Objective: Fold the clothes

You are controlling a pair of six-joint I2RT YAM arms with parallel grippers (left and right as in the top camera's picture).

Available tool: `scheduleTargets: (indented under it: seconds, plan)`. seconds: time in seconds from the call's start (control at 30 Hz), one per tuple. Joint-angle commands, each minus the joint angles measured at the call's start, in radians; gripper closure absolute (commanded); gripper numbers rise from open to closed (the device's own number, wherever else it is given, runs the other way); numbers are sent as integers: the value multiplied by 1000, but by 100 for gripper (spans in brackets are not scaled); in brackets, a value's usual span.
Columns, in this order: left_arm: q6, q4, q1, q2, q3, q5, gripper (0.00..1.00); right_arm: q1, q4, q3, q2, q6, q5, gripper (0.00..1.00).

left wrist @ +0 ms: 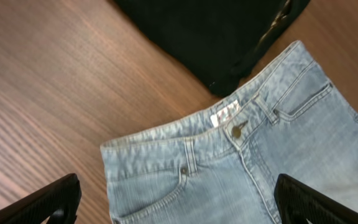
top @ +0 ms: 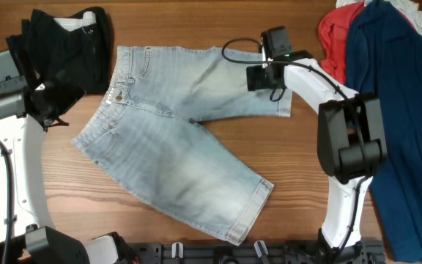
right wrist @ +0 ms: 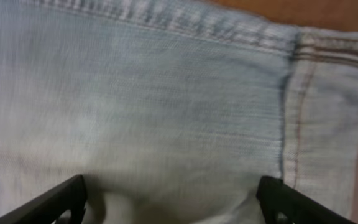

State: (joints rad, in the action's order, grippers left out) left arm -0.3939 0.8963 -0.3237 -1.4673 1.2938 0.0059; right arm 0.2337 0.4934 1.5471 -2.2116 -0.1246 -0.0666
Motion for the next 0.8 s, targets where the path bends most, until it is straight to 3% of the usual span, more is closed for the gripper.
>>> scheduleTargets:
  seconds: [0.0, 0.23, 0.37, 0.53, 0.6, 0.77]
  plan:
    - [20, -21, 6, -8, 10, 35, 0, -91, -85, -58, -161, 18, -15, 14]
    - [20, -61, 100, -33, -2, 35, 0, -143, -323, -37, -172, 68, 27, 15]
    - [21, -101, 163, -93, -2, 34, 0, -143, -332, 40, -172, 112, 45, 15]
    - [50, -119, 181, -164, -2, 26, 0, -142, -49, 262, -160, 132, 184, 0]
    - [50, -120, 182, -183, -2, 26, 0, -142, 175, 365, -117, 74, 290, 0]
    - [73, -117, 182, -192, -2, 27, 0, -142, 488, 404, 42, 29, 341, 0]
